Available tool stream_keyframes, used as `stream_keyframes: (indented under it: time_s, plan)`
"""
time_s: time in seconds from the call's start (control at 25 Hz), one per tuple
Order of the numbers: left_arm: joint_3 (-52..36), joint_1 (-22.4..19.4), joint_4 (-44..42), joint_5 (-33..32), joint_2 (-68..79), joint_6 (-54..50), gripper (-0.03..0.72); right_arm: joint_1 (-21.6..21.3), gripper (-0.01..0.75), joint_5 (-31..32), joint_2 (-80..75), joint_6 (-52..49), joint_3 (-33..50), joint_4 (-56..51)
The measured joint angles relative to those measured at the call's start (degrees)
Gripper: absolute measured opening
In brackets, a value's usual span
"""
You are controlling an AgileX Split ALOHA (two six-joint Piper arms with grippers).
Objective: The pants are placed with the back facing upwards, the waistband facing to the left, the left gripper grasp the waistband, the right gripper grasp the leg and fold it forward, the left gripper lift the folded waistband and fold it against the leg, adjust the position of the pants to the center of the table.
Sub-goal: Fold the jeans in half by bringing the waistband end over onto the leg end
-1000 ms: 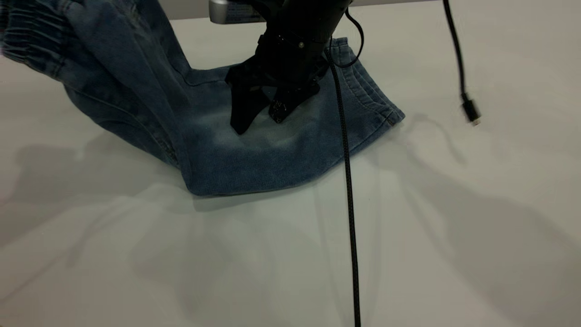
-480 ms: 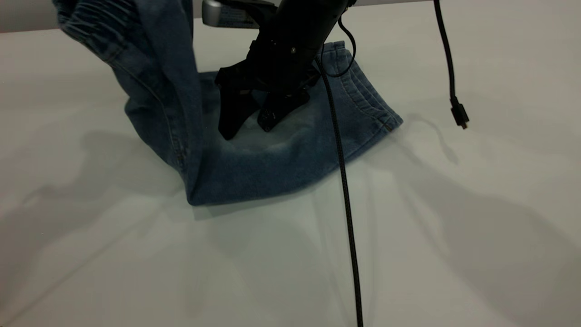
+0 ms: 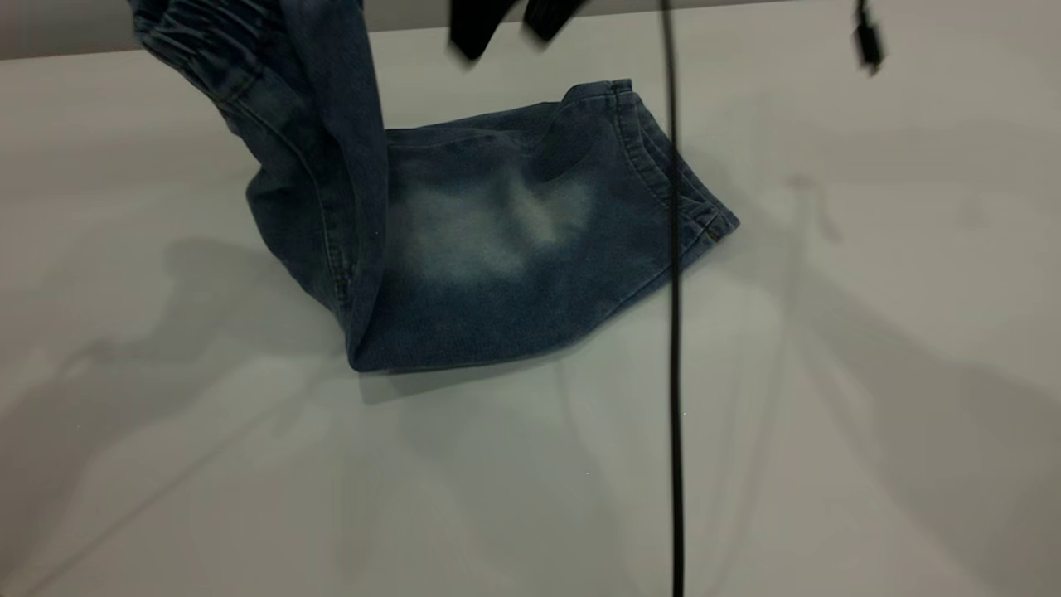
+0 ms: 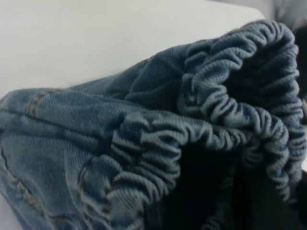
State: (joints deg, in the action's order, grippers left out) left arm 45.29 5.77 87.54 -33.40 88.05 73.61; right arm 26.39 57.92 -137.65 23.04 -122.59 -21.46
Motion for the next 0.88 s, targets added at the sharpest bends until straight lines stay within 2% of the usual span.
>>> stream_keyframes:
  time_s: [0.24,0.52,0.64,0.8,0.88]
  plan:
    - [2.82,7.18,3.30,7.71,4.22,2.94,0.109,-5.84,0.511,6.52,3.47,-3.32,-7.68,2.37]
    - [12.22,13.30,6.11,7.21,16.30,4.45,0.109,-8.62,0.511,12.06,5.30,-3.45,-11.62,1.85]
    - [17.03,15.10,5.96,7.14,22.29,4.40,0.109,-9.67,0.511,12.11,5.30,-3.53,-11.62,2.23]
    - [20.60,14.96,5.40,8.54,28.07,4.76,0.111,-10.93,0.511,12.11,5.30,-3.53,-11.62,2.04]
    - [20.67,14.97,4.74,8.52,28.73,6.61,0.144,-11.46,0.511,12.11,5.30,-3.53,-11.62,1.40]
